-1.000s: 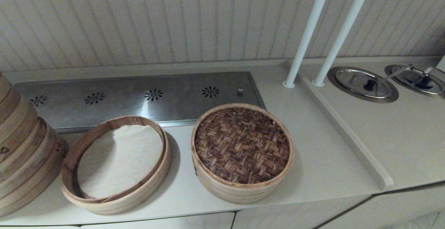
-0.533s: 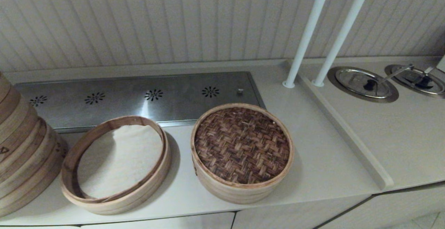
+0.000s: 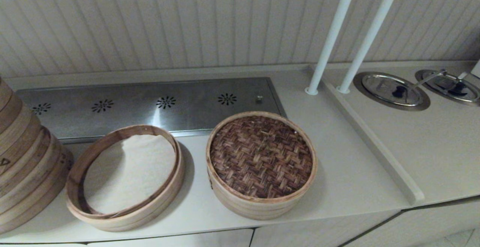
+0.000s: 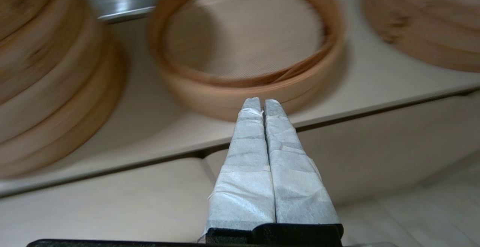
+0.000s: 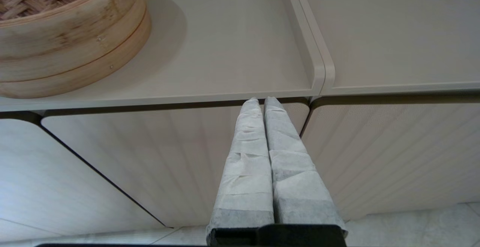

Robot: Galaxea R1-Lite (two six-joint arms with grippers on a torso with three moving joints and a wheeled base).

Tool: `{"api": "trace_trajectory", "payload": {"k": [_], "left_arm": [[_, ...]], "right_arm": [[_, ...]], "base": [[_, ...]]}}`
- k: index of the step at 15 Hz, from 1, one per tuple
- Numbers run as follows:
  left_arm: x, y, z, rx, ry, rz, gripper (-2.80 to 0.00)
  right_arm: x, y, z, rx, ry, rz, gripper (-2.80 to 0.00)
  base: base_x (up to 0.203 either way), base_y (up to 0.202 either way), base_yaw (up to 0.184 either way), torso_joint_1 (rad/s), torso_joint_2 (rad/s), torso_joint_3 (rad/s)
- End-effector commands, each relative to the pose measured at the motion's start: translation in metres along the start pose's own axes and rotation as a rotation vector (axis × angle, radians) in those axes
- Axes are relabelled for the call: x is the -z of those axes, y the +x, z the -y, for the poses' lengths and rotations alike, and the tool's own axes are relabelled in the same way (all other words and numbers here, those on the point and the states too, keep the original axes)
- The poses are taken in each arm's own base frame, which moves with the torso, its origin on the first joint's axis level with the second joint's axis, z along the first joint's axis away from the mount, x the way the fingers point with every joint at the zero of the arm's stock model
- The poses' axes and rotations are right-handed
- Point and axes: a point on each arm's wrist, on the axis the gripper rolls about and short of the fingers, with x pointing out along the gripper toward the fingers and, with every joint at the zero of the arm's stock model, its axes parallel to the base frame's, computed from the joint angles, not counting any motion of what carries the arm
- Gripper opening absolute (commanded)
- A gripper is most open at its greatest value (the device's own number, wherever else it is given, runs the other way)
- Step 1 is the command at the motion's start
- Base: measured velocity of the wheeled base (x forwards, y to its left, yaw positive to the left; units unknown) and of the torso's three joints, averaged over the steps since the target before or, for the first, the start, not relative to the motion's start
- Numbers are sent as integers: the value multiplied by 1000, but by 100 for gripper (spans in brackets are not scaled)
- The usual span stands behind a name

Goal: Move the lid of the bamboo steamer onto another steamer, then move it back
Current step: Pick up the steamer

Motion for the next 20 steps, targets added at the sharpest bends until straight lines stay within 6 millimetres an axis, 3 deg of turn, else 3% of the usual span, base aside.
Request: {"api": "trace_trajectory", "payload": {"k": [1, 4, 7, 9, 12, 17, 19, 20], "left_arm": [[-32, 15, -5, 61, -20, -75, -280], [-77, 60, -14, 170, -106, -221, -280], [-108, 123, -9, 306, -181, -374, -280], [-123, 157, 25, 418, -149, -428, -280], [-130, 199, 102, 496, -71, -423, -280], [-113, 255, 183, 543, -62, -384, -280], [-106, 262, 211, 604, -59, -360, -280], [-108, 262, 222, 621, -57, -343, 0]], "right_arm": [[0, 0, 0, -1, 0, -2, -280], [0, 0, 0, -1, 0, -2, -280], [0, 0, 0, -1, 0, -2, -280], [0, 0, 0, -1, 1, -2, -280], [0, 0, 0, -1, 0, -2, -280], [0, 0, 0, -1, 0, -2, -280], [0, 0, 0, -1, 0, -2, -280], [0, 0, 0, -1, 0, -2, -280]], "base": [[0, 0, 0, 0, 0, 0], [0, 0, 0, 0, 0, 0], [0, 0, 0, 0, 0, 0], [0, 0, 0, 0, 0, 0], [0, 0, 0, 0, 0, 0], [0, 0, 0, 0, 0, 0], [0, 0, 0, 0, 0, 0], [0, 0, 0, 0, 0, 0]]}}
